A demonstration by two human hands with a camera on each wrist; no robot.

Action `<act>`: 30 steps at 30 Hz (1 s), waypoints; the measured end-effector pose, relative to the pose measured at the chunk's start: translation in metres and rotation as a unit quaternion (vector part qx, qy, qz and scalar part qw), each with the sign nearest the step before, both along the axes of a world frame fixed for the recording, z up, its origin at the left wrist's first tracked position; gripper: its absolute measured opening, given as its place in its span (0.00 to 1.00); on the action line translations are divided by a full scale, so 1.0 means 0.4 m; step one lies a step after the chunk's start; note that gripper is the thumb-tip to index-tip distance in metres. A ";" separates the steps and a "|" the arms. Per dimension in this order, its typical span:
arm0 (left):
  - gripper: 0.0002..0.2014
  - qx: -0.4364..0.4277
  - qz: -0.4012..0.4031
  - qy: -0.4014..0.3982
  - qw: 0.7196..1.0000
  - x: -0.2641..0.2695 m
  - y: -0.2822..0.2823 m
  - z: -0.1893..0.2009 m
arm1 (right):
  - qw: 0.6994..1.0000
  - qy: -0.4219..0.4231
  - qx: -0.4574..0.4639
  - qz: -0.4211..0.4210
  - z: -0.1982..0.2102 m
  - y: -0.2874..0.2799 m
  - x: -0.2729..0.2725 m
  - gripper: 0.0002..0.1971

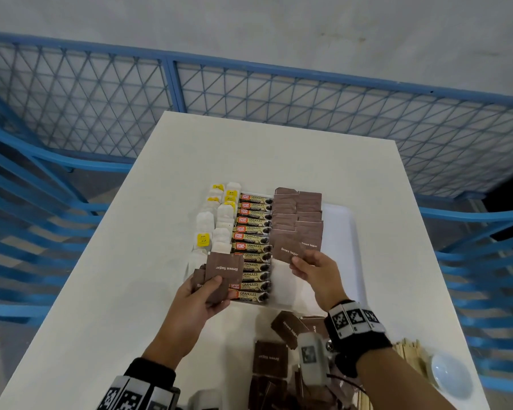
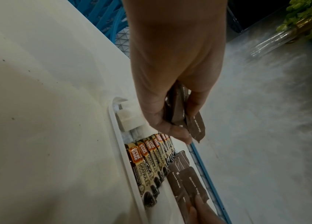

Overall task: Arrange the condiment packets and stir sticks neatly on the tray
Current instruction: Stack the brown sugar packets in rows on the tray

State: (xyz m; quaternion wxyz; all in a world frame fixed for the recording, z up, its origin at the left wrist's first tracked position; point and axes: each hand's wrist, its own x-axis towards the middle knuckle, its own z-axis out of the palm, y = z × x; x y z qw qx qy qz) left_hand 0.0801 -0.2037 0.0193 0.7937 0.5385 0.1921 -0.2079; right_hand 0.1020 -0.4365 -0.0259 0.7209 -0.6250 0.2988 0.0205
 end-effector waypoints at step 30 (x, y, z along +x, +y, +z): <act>0.09 0.055 -0.031 -0.014 0.998 -0.007 -0.007 -0.002 | 0.921 -0.130 -0.291 0.223 0.083 0.134 0.029 0.15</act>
